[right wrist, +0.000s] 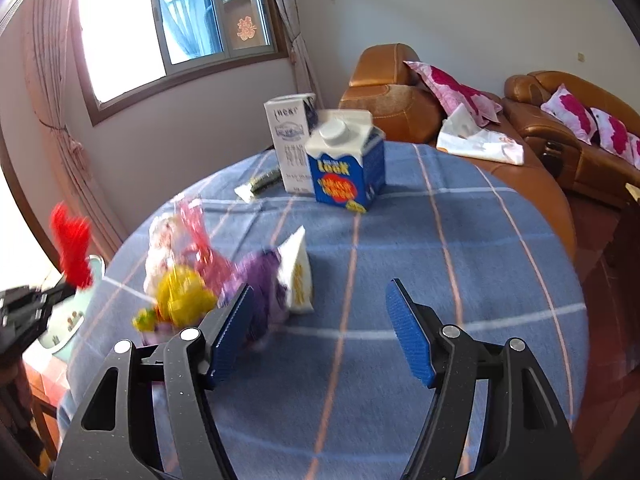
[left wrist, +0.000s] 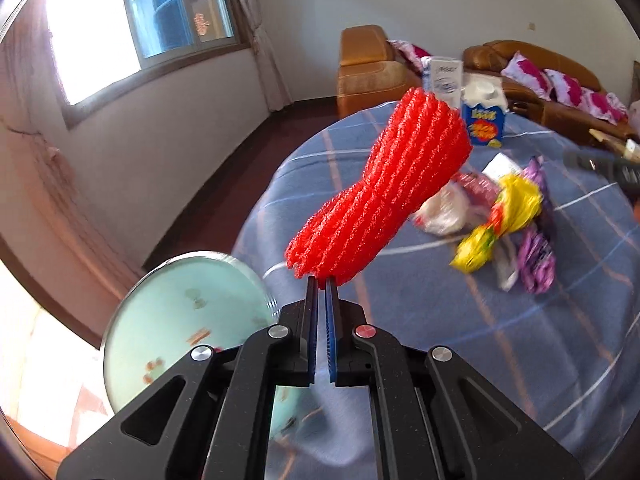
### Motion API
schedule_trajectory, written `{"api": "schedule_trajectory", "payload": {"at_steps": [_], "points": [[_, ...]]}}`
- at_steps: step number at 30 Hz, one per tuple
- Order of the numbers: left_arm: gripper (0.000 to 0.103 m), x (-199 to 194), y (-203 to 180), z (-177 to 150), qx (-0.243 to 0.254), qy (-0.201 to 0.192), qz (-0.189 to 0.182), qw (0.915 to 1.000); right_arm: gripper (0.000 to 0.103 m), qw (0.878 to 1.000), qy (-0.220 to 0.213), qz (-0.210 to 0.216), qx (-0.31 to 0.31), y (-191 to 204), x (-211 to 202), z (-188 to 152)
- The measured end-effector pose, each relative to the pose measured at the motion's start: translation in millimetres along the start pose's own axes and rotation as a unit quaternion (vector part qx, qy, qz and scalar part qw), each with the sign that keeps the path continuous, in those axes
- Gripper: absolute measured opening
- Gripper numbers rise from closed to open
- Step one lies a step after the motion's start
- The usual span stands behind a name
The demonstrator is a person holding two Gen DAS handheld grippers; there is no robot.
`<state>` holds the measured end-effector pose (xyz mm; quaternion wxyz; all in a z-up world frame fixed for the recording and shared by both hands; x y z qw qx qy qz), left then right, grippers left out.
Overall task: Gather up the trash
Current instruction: 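Grasp the purple wrapper with the right gripper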
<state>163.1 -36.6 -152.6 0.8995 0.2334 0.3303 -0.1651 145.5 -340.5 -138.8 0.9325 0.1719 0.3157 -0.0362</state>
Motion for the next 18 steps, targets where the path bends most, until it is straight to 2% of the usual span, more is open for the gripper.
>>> {"api": "schedule_trajectory", "payload": {"at_steps": [4, 7, 8, 9, 11, 14, 18], "points": [[0.003, -2, 16, -25, -0.017, 0.023, 0.012, 0.9995, 0.059, 0.999, 0.034, 0.017, -0.016, 16, 31, 6], [0.003, -8, 30, -40, -0.032, 0.031, 0.019, 0.9988, 0.058, 0.996, 0.079, 0.036, -0.030, 23, 48, -4], [0.003, -10, 33, -43, -0.036, 0.032, 0.022, 0.9986, 0.052, 0.994, 0.094, 0.040, -0.034, 23, 51, -11], [0.003, -11, 36, -45, -0.039, 0.033, 0.023, 0.9985, 0.037, 0.993, 0.100, 0.045, -0.037, 24, 49, -16], [0.003, -11, 40, -48, -0.046, 0.035, 0.024, 0.9980, 0.027, 0.991, 0.116, 0.061, -0.037, 24, 44, -27], [0.003, -10, 42, -47, -0.049, 0.035, 0.026, 0.9978, 0.019, 0.990, 0.117, 0.073, -0.032, 20, 32, -36], [0.003, -13, 41, -44, -0.045, 0.034, 0.031, 0.9979, 0.011, 0.992, 0.092, 0.084, -0.008, 11, 11, -34]]}}
Point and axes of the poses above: each gripper's, at about its wrist camera, not at the fingertips, and x roughly the way its jaws point, y to its left, z to its top, the point moved 7 cm from there along x, roughly the way its jaws point, and after that the axes turned 10 degrees about x, right-handed, at the moved point
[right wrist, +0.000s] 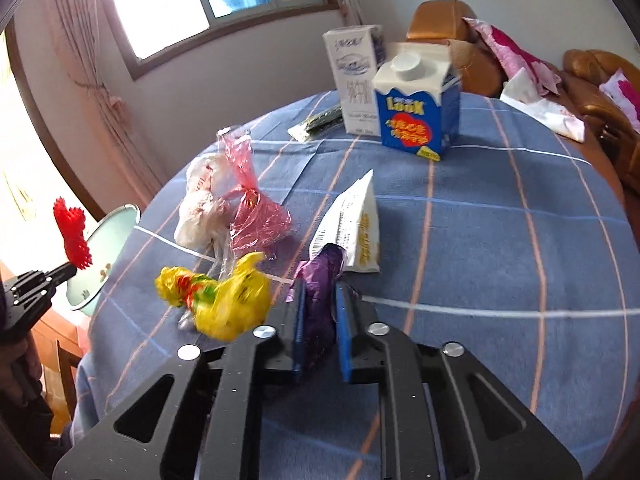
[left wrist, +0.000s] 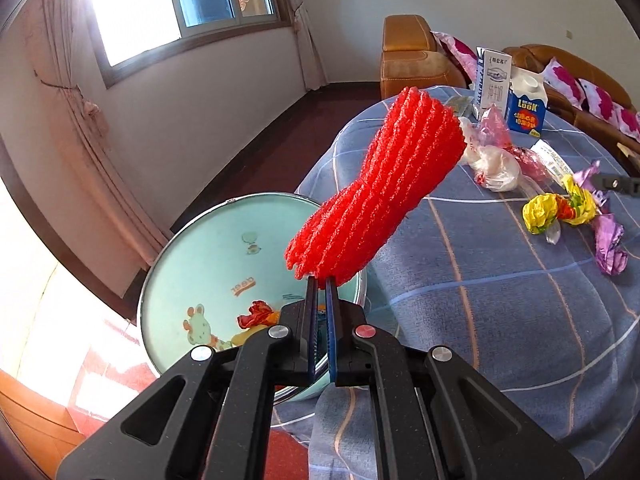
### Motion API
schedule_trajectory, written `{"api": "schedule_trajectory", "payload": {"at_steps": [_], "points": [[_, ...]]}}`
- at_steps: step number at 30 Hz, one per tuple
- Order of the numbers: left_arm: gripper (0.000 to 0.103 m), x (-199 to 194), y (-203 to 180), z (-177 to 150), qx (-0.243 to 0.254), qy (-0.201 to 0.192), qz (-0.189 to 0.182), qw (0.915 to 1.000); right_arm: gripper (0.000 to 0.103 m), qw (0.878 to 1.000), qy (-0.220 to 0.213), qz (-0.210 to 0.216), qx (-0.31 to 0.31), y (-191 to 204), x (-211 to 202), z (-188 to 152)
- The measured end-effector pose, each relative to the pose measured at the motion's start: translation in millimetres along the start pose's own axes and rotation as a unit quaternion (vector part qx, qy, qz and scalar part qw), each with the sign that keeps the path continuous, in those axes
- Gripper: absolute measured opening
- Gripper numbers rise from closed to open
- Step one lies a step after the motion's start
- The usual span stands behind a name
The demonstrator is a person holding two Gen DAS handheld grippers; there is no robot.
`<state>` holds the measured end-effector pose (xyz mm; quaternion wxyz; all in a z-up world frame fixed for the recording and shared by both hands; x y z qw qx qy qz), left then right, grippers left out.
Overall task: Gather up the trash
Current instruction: 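Grasp the purple wrapper with the right gripper, then carry the red mesh net and purple wrapper over the teal bin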
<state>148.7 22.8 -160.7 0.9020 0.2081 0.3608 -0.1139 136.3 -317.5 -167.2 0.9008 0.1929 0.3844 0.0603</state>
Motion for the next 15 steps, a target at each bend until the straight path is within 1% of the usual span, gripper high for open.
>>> {"api": "schedule_trajectory", "payload": {"at_steps": [6, 10, 11, 13, 15], "points": [[0.003, -8, 6, 0, -0.001, -0.003, 0.010, 0.9999, 0.010, 0.998, -0.059, 0.012, 0.021, 8, -29, 23], [0.003, -12, 18, -2, -0.007, -0.002, 0.028, 0.9996, 0.010, 0.995, -0.093, 0.020, 0.021, 22, -43, 41], [0.003, -13, 23, -4, -0.008, 0.001, 0.037, 0.9993, 0.010, 0.994, -0.100, 0.024, 0.025, 25, -46, 46], [0.003, -12, 30, -7, -0.013, 0.006, 0.046, 0.9989, 0.010, 0.994, -0.099, 0.036, 0.027, 35, -45, 53], [0.003, -11, 37, -9, -0.018, 0.009, 0.050, 0.9985, 0.010, 0.994, -0.099, 0.040, 0.017, 50, -40, 60]]}}
Point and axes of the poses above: each gripper's, at about its wrist camera, not at the fingertips, and x roughly the way its jaws point, y to its left, z to its top, the point moved 7 cm from there along x, roughly the way its jaws point, and after that the axes turned 10 degrees about x, right-handed, at the moved point
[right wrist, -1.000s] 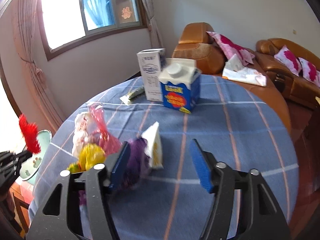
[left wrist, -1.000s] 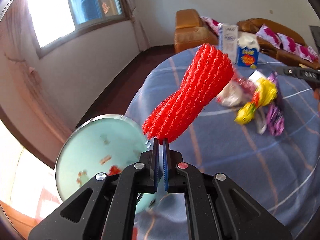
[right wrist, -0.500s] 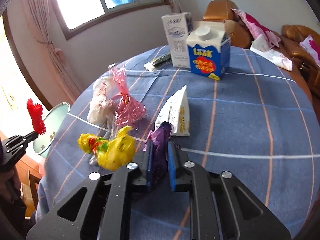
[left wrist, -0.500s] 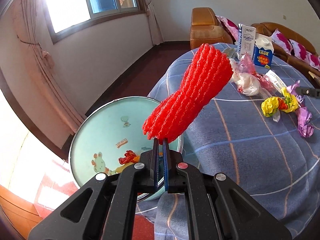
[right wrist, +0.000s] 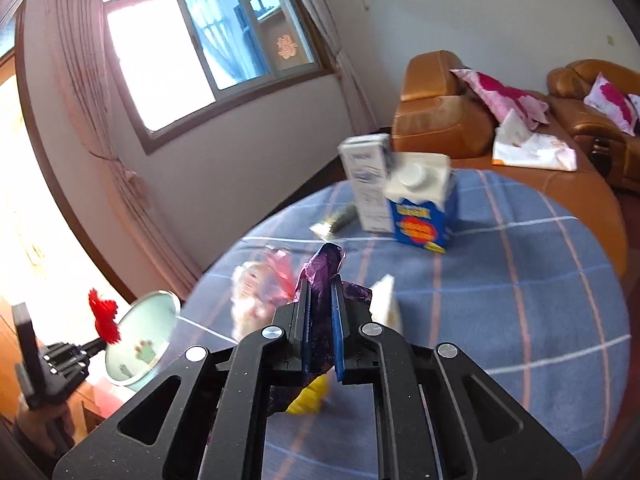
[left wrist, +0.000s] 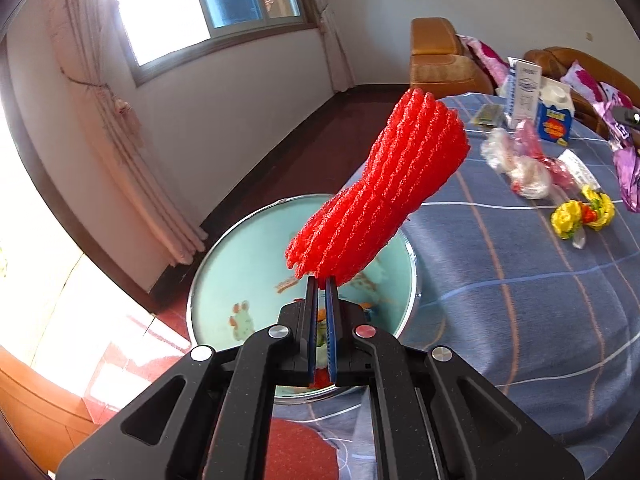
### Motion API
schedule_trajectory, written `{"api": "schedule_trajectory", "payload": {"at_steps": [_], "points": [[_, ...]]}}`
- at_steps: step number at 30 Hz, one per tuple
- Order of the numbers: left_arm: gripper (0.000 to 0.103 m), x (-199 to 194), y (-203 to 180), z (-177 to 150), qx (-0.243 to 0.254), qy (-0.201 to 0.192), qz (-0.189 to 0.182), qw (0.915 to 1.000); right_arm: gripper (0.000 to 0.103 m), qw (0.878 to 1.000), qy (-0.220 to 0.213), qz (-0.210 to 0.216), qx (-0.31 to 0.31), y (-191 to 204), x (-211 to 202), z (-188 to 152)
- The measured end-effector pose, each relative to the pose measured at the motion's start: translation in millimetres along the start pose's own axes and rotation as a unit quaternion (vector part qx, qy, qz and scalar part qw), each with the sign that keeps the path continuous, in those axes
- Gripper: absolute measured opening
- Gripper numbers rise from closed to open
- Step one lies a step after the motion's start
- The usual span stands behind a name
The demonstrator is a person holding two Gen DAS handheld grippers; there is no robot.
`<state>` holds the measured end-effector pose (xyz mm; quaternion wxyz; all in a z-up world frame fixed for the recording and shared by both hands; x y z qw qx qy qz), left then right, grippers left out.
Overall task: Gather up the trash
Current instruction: 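Carry the red mesh net and purple wrapper over the teal bin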
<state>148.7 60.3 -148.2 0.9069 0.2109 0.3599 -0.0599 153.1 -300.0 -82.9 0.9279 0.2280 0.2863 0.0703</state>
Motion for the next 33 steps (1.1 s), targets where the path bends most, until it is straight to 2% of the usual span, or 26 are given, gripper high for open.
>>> {"api": "schedule_trajectory", "payload": {"at_steps": [7, 17, 26, 33], "points": [[0.003, 6, 24, -10, -0.011, 0.017, 0.030, 0.9994, 0.010, 1.000, 0.001, 0.018, -0.022, 51, 34, 3], [0.004, 12, 49, -24, -0.020, 0.038, 0.061, 0.9972, 0.010, 0.997, 0.029, 0.043, -0.051, 107, 83, -13], [0.004, 21, 65, -34, -0.015, 0.058, 0.094, 0.9937, 0.010, 0.995, 0.047, 0.048, -0.069, 143, 119, -29], [0.004, 25, 78, -43, -0.027, 0.069, 0.104, 0.9919, 0.010, 0.993, 0.054, 0.045, -0.098, 168, 140, -38]]}}
Point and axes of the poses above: each gripper's, at about its wrist camera, not at the fingertips, and x roughly the way its jaws point, y to its left, z to its top, the point moved 7 cm from there along x, roughly the way its jaws point, and after that the axes turned 10 degrees about x, right-handed, at the moved point
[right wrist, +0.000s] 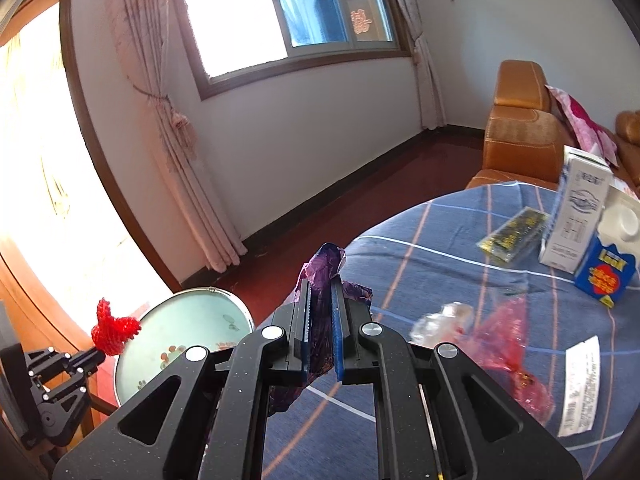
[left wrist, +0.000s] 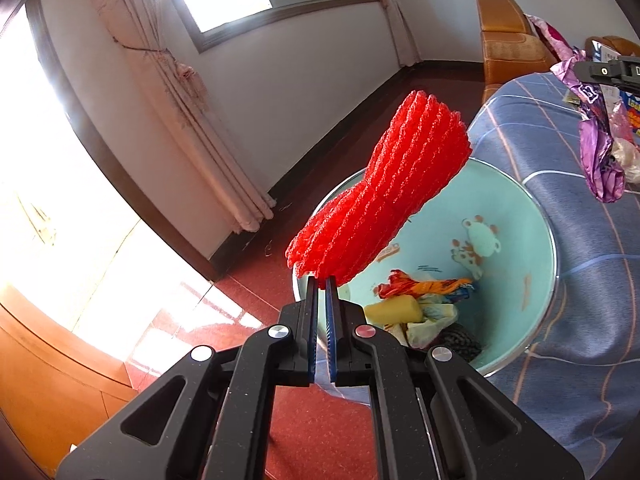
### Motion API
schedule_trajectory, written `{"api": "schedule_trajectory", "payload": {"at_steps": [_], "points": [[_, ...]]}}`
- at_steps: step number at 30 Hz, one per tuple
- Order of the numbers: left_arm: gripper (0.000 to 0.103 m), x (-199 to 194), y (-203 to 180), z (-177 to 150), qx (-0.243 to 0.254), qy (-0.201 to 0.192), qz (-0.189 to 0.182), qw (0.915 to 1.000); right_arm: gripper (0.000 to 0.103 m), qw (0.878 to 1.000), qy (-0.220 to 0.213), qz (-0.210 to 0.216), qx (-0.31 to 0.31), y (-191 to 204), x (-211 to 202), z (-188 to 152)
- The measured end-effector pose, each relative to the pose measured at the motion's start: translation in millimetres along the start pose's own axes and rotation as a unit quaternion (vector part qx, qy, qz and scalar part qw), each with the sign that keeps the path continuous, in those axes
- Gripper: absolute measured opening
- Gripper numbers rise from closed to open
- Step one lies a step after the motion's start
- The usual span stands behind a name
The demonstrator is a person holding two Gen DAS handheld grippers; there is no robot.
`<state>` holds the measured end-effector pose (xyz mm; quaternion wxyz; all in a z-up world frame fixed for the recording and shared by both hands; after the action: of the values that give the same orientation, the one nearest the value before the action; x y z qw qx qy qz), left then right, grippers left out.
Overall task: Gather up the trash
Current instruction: 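Carry the red mesh net and purple wrapper over the teal bin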
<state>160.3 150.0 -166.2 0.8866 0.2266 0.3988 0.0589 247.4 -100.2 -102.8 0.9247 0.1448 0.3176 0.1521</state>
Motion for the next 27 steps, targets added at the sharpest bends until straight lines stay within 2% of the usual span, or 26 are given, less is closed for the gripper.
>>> {"api": "schedule_trajectory", "payload": {"at_steps": [11, 27], "points": [[0.004, 11, 7, -5, -0.009, 0.014, 0.007, 0.9998, 0.010, 0.999, 0.012, -0.002, -0.032, 23, 29, -8], [0.004, 12, 8, -6, -0.016, 0.009, 0.001, 0.9998, 0.010, 0.998, 0.028, 0.008, -0.049, 46, 53, -17]]}}
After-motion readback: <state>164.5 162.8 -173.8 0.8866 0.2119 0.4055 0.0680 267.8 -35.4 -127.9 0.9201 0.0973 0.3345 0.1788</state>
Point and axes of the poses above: each gripper's, at about its wrist camera, not at the fingertips, and x roughly the way its jaws point, y to its left, z to its top, the point moved 7 cm from there along x, roughly the way its jaws point, and after that the axes turned 10 degrees about x, right-handed, at the moved point
